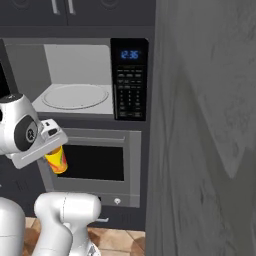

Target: Place the microwavable item in the microwave. Then, close the microwave door and press the start button.

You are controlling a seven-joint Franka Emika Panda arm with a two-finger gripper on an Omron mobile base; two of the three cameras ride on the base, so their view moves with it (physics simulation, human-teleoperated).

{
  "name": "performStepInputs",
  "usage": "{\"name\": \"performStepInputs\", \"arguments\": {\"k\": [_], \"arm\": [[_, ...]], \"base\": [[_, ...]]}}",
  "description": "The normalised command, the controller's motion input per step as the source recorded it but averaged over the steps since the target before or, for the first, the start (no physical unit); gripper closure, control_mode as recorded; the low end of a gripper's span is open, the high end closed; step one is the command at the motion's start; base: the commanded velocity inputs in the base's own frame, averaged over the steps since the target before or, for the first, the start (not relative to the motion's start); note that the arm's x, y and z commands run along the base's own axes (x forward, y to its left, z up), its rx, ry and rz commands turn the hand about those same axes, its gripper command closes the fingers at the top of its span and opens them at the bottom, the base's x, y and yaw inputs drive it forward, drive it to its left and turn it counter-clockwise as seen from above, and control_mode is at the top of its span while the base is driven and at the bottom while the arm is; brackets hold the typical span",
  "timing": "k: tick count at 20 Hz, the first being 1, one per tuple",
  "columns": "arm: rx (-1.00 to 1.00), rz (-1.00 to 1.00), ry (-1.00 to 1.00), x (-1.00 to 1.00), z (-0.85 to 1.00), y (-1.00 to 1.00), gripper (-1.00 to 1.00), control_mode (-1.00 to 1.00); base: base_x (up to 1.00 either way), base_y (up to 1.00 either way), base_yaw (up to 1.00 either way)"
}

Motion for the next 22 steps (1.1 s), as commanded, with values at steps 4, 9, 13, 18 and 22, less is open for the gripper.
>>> {"name": "performStepInputs", "arguments": {"k": [4, 9, 13, 18, 22], "arm": [[0.00, 0.00, 0.00, 0.00, 0.00, 0.00, 1.00, 1.00], [0.00, 0.00, 0.00, 0.00, 0.00, 0.00, 1.00, 1.00], [0.00, 0.00, 0.00, 0.00, 0.00, 0.00, 1.00, 1.00], [0.00, 0.00, 0.00, 0.00, 0.00, 0.00, 1.00, 1.00], [0.00, 0.00, 0.00, 0.00, 0.00, 0.00, 1.00, 1.00]], "base": [[0.00, -0.07, 0.01], [0.01, 0.00, 0.00], [0.05, 0.00, 0.00], [0.06, 0.00, 0.00], [0.02, -0.01, 0.01]]}}
